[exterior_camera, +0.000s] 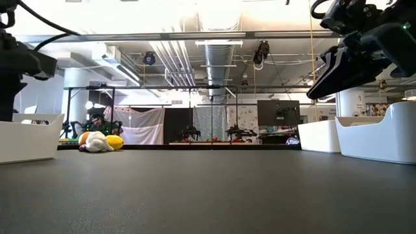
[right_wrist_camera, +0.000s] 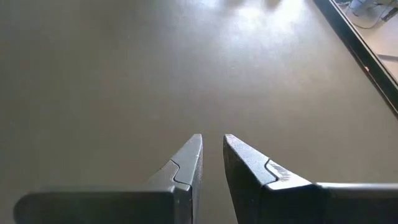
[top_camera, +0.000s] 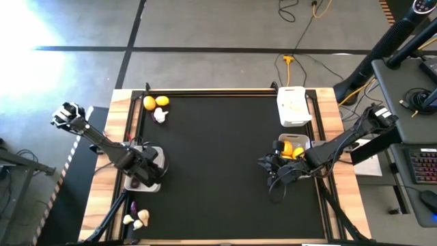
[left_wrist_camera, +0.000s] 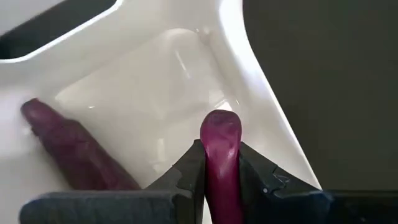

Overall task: Sort produce into baskets
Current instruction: Put the eggplant into the bottom white bin, then put the garlic into the top white bin

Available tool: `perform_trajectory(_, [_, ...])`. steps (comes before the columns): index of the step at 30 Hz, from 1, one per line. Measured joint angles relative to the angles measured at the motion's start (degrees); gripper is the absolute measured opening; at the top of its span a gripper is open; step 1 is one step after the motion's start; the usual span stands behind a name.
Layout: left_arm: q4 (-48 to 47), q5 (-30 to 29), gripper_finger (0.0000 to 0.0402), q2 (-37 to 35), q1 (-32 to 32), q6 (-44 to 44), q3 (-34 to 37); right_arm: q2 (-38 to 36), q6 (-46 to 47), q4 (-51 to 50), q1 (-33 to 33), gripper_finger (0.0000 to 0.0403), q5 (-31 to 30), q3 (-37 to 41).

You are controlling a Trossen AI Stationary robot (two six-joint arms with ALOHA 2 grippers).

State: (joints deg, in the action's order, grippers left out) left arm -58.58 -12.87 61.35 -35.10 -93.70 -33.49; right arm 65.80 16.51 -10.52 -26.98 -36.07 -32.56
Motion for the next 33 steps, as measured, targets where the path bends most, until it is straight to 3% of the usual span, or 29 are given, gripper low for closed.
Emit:
perform_trajectory(9, [-1.5,-1.8,0.011,1.0,0.1,0.9,-3.5,0.1,-0.1,0.6,0.0,0.0059,0.0,0.0])
perform_trajectory(14, [-4.4,-2.6,0.0143,1.9,0.1,6.6,-6.1,0.2,-0.6,0.6,0.0,0.0059,0.0,0.0])
perform_trajectory(17, [-7.0,-6.0,0.0152,2.4,0.4,10.5,-8.9,0.6,0.0,0.6,0.0,0.0059,0.0,0.0])
perform_trajectory(20, [-9.3,-16.6,0.0154,2.8,1.5,12.6,-12.7,0.9,0.0,0.8,0.0,0.0059,0.0,0.0])
perform_trajectory(23, [-10.5,-33.1,0.0153,3.5,2.9,16.0,-16.7,1.5,0.0,2.0,0.0,0.0059,0.0,0.0])
perform_trajectory(27, [-10.5,-53.3,0.0144,5.9,4.8,34.6,-21.7,2.0,0.0,3.6,0.0,0.0059,0.1,0.0])
perform_trajectory(30, [-10.5,-61.1,0.0135,9.0,7.2,43.9,-25.6,2.6,0.8,3.6,0.0,0.0059,0.1,0.0])
perform_trajectory(33, [-10.5,-64.3,0.0124,12.7,11.1,49.6,-29.6,2.7,1.5,3.6,0.0,0.0059,0.5,0.0])
